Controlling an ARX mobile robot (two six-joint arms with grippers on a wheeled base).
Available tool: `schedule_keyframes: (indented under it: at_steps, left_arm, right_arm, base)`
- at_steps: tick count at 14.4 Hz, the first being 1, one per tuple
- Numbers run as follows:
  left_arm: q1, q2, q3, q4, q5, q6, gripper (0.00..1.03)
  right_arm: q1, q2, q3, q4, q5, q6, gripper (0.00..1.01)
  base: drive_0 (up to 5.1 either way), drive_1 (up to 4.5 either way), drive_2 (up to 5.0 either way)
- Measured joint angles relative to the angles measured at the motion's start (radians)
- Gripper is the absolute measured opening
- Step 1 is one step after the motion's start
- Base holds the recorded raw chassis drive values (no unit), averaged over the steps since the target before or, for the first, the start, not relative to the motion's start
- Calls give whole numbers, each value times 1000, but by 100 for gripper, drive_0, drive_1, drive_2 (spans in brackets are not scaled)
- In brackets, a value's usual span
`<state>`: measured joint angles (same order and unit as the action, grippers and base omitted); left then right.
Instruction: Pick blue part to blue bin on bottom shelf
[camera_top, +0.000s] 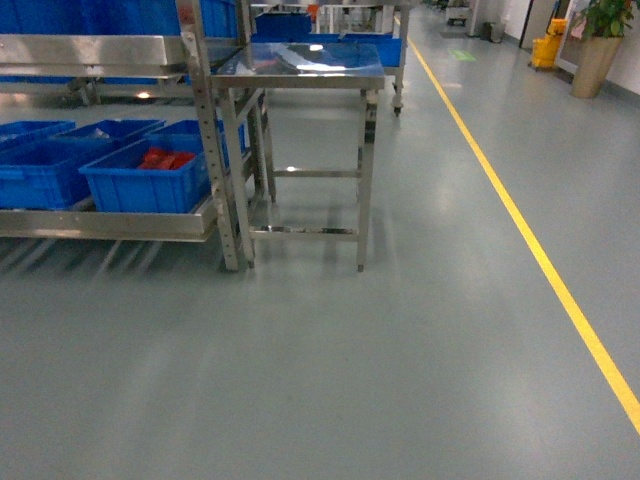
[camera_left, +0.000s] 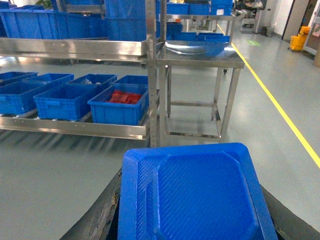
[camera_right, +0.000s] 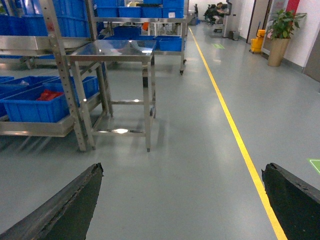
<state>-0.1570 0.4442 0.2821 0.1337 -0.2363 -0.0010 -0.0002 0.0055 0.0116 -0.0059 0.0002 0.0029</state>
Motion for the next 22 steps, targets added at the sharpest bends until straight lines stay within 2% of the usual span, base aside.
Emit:
schedule_keyframes:
  at_steps: [22]
  left_arm:
    - [1,0,0,1,1,0,44]
  right_arm:
    - [0,0,0,0,0,0,98]
  base:
    - [2,405,-401]
